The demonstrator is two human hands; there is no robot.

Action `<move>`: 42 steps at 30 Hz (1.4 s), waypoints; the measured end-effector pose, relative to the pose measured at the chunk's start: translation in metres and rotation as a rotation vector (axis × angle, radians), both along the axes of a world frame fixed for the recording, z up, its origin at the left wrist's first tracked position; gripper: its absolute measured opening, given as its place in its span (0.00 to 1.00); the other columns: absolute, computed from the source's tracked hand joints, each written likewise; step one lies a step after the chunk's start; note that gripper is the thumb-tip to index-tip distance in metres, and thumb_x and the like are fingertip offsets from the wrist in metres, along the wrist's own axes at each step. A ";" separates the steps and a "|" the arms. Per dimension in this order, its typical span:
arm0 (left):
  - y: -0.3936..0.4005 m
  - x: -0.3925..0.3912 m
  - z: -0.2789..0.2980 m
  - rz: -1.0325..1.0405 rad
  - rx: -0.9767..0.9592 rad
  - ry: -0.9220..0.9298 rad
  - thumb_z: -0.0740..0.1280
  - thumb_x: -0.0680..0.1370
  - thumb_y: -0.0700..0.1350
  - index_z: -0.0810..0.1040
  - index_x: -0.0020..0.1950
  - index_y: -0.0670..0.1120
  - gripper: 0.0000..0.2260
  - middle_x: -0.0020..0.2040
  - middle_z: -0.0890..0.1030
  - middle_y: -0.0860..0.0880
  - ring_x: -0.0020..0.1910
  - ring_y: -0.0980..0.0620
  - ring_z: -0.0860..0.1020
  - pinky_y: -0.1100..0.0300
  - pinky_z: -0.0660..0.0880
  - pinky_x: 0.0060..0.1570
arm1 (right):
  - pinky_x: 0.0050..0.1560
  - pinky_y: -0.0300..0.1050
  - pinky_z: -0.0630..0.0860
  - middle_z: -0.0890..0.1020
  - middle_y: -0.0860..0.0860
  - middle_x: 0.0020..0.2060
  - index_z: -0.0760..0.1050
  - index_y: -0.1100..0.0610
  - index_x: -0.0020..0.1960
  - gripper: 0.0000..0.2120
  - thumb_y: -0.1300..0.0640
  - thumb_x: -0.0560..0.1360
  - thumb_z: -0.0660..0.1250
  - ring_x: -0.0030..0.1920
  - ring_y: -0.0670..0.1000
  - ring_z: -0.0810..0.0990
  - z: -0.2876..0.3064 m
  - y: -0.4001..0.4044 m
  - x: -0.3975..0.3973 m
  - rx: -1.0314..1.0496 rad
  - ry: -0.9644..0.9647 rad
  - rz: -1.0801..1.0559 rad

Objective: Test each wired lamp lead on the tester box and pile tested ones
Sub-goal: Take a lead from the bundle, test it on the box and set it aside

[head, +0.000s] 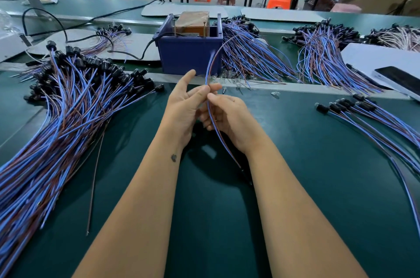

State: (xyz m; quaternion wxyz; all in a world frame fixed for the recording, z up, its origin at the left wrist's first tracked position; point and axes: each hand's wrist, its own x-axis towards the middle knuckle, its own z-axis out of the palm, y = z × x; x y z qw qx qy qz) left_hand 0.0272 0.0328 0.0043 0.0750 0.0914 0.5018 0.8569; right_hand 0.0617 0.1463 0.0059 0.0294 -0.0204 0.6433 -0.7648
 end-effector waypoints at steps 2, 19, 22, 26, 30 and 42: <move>0.002 0.001 0.001 -0.021 -0.038 0.034 0.63 0.81 0.36 0.68 0.67 0.45 0.15 0.45 0.86 0.49 0.34 0.52 0.78 0.61 0.73 0.30 | 0.33 0.40 0.72 0.79 0.55 0.34 0.78 0.58 0.41 0.11 0.57 0.80 0.62 0.31 0.48 0.76 -0.001 -0.003 -0.001 -0.007 0.016 -0.135; 0.010 0.003 -0.010 0.140 -0.586 0.126 0.65 0.77 0.37 0.80 0.45 0.42 0.04 0.34 0.83 0.52 0.33 0.59 0.77 0.68 0.73 0.36 | 0.33 0.36 0.72 0.80 0.50 0.34 0.77 0.55 0.43 0.06 0.60 0.79 0.66 0.31 0.44 0.76 -0.005 -0.006 -0.004 0.195 0.123 -0.476; 0.010 0.002 -0.011 0.165 -0.611 0.171 0.67 0.79 0.39 0.80 0.44 0.46 0.05 0.35 0.82 0.52 0.34 0.58 0.76 0.66 0.72 0.37 | 0.31 0.33 0.70 0.79 0.49 0.33 0.77 0.55 0.43 0.06 0.61 0.78 0.67 0.29 0.42 0.74 -0.004 -0.005 -0.004 0.196 0.132 -0.503; 0.008 0.001 -0.011 0.236 -0.595 0.169 0.67 0.79 0.42 0.79 0.43 0.50 0.06 0.38 0.82 0.53 0.37 0.58 0.79 0.64 0.74 0.40 | 0.31 0.34 0.72 0.81 0.52 0.36 0.75 0.58 0.48 0.03 0.61 0.80 0.63 0.30 0.44 0.76 -0.003 -0.003 -0.005 0.107 0.113 -0.538; 0.002 0.000 -0.007 0.331 -0.495 0.105 0.64 0.81 0.43 0.76 0.45 0.50 0.06 0.34 0.82 0.54 0.31 0.59 0.79 0.71 0.71 0.31 | 0.34 0.36 0.72 0.79 0.50 0.34 0.75 0.57 0.49 0.05 0.60 0.81 0.62 0.29 0.42 0.75 -0.006 0.002 -0.007 0.118 0.106 -0.577; -0.001 -0.001 -0.006 0.447 -0.516 0.044 0.58 0.83 0.42 0.72 0.48 0.51 0.07 0.36 0.78 0.53 0.34 0.57 0.74 0.73 0.70 0.30 | 0.40 0.40 0.72 0.73 0.45 0.31 0.79 0.49 0.49 0.07 0.57 0.80 0.63 0.35 0.45 0.71 -0.007 0.002 -0.004 0.360 0.196 -0.545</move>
